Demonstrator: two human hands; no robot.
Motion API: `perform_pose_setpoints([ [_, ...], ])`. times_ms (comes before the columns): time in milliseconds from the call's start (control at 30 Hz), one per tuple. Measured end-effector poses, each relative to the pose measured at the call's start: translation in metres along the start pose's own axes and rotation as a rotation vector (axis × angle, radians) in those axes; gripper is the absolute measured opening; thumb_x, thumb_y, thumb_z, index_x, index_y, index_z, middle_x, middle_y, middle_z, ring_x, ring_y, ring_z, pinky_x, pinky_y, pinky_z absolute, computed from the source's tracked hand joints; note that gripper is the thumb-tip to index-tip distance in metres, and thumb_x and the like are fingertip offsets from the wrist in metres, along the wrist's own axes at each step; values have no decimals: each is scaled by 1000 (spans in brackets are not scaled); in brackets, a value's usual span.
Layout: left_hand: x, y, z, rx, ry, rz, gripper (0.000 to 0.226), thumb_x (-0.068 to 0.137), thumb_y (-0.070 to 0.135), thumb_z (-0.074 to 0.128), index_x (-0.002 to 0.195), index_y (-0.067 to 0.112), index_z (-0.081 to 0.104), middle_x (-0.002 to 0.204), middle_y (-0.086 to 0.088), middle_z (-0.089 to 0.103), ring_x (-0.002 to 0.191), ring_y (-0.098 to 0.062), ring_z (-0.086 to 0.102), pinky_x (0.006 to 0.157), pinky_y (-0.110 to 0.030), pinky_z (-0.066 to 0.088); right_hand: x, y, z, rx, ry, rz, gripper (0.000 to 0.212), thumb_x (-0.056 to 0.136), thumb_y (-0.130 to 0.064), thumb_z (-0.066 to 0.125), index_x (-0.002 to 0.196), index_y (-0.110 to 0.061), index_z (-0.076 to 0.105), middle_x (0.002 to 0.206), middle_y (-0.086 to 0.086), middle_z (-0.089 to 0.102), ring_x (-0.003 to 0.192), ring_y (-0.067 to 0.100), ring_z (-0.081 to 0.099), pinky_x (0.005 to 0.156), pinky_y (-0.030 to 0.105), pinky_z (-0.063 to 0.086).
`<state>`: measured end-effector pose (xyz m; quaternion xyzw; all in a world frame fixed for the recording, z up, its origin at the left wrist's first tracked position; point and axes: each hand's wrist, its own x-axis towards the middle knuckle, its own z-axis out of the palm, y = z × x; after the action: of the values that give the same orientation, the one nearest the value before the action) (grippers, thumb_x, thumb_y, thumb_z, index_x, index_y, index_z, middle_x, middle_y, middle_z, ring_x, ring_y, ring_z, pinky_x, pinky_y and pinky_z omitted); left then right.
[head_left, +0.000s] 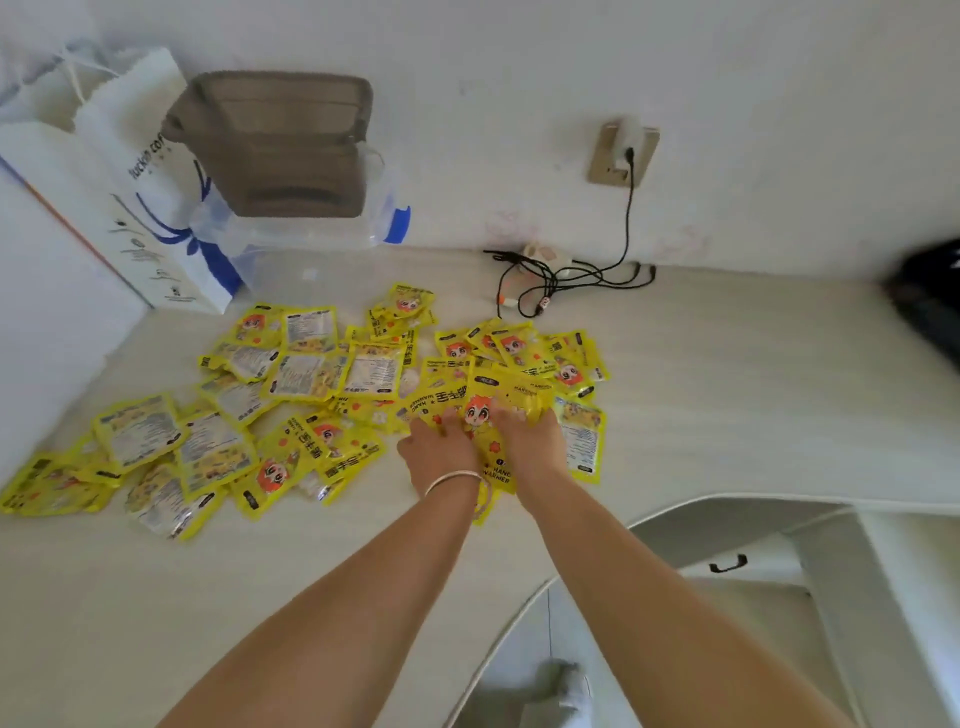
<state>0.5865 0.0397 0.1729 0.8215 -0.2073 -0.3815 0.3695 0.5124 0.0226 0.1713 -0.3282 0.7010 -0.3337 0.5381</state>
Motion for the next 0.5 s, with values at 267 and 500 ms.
perform_pose_setpoints([
  [267, -99, 22, 125, 64, -297, 247, 56, 95, 34, 48, 143, 7, 34, 143, -17, 44, 133, -33, 40, 104, -38, 32, 25, 21, -178, 326, 127, -25, 16, 83, -19, 69, 97, -22, 62, 105, 8, 70, 94, 29, 68, 85, 50, 56],
  [500, -191, 21, 239, -9, -535, 288, 7, 91, 23, 53, 93, 16, 53, 96, -10, 61, 91, -31, 58, 80, -36, 45, 36, 56, -336, 476, 210, 12, 7, 86, -15, 65, 87, -22, 64, 92, 6, 70, 88, 30, 68, 80, 48, 57],
])
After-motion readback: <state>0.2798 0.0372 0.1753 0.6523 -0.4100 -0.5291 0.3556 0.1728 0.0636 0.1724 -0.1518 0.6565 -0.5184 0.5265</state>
